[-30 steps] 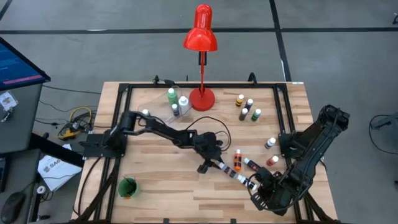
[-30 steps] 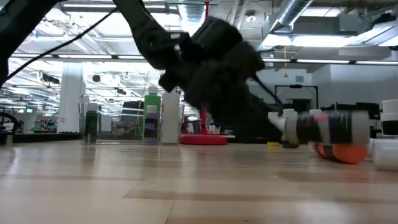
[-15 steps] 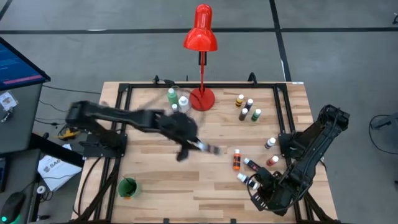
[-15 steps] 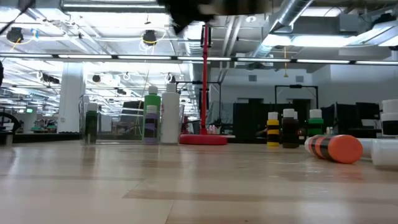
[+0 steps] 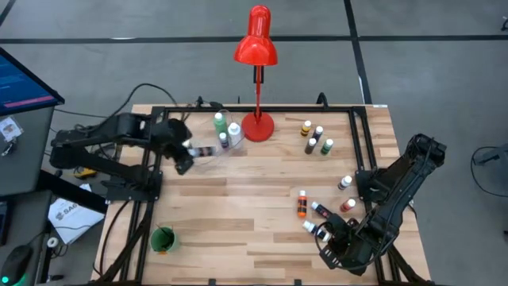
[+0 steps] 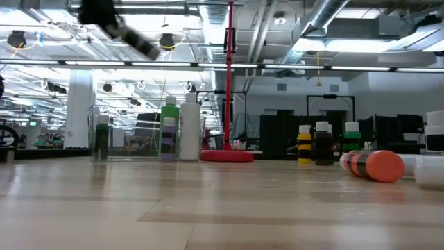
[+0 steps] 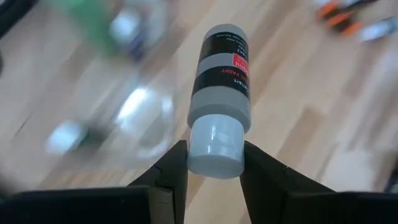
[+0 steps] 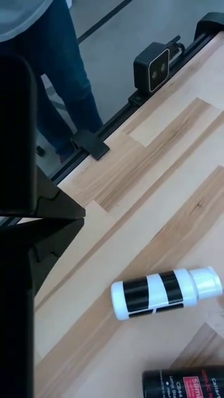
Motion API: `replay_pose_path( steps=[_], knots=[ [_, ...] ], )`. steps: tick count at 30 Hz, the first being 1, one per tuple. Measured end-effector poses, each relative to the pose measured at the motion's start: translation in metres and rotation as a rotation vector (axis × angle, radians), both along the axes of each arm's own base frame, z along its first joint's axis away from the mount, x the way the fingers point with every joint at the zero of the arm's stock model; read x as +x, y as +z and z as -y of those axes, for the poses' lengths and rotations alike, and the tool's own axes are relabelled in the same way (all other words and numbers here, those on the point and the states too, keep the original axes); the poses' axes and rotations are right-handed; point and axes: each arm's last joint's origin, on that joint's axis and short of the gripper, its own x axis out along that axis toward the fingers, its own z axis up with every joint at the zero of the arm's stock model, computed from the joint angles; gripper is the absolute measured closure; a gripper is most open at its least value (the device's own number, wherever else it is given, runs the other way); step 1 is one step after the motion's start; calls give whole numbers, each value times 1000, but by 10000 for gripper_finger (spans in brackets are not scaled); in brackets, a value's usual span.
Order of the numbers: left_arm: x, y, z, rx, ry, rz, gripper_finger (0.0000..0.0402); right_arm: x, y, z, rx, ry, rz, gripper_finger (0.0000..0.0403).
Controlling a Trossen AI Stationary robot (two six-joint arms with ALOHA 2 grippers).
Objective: Pick & Place Paint Supplies
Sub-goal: Put the gray paint bottle into the transparent bin
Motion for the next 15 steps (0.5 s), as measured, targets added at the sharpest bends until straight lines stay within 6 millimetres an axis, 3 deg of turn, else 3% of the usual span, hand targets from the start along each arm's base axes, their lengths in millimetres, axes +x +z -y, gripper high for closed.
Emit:
replay_pose_path(
  steps=[6, 15],
  knots=[
    [-20, -7, -12, -29, 110, -200, 298, 1, 0, -1, 10, -1, 7, 403],
    [2, -26, -42, -65, 164, -340, 291, 3, 0, 1, 1, 6, 10, 403]
  ],
)
